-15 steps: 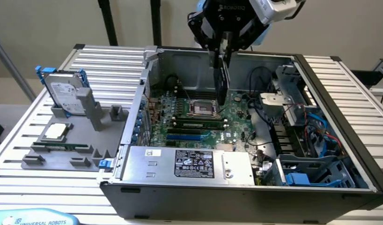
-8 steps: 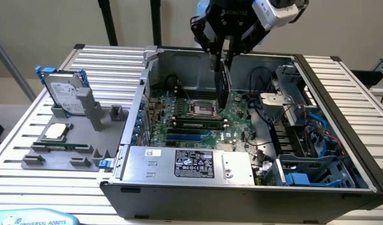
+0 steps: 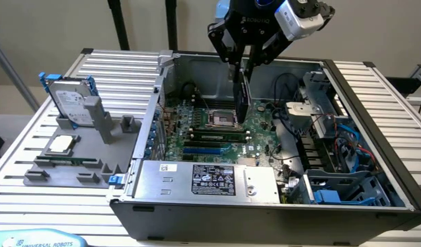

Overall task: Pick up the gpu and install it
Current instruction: 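Pick up the gpu and move the gpu toward the slot, then insert the gpu into the slot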

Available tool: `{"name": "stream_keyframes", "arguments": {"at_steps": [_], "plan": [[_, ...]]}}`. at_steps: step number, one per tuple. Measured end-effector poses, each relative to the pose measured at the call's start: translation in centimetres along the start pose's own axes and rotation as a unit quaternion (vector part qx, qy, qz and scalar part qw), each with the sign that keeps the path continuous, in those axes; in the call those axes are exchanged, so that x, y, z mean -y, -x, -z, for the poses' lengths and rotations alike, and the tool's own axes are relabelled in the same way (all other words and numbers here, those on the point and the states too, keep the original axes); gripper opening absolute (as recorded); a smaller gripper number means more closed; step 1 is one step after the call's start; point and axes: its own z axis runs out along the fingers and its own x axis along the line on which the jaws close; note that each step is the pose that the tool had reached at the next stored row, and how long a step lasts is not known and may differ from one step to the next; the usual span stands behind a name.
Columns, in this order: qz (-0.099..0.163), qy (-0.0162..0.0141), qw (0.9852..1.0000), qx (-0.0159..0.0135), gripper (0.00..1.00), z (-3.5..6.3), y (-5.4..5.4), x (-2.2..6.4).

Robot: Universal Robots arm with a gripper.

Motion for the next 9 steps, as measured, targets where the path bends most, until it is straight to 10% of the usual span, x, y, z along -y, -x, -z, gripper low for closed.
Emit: {"name": "stream_keyframes", "arguments": {"at_steps": [9], "plan": [[0.0,0.0,1.0,0.0,0.26,0.0,0.0,0.0]]}}
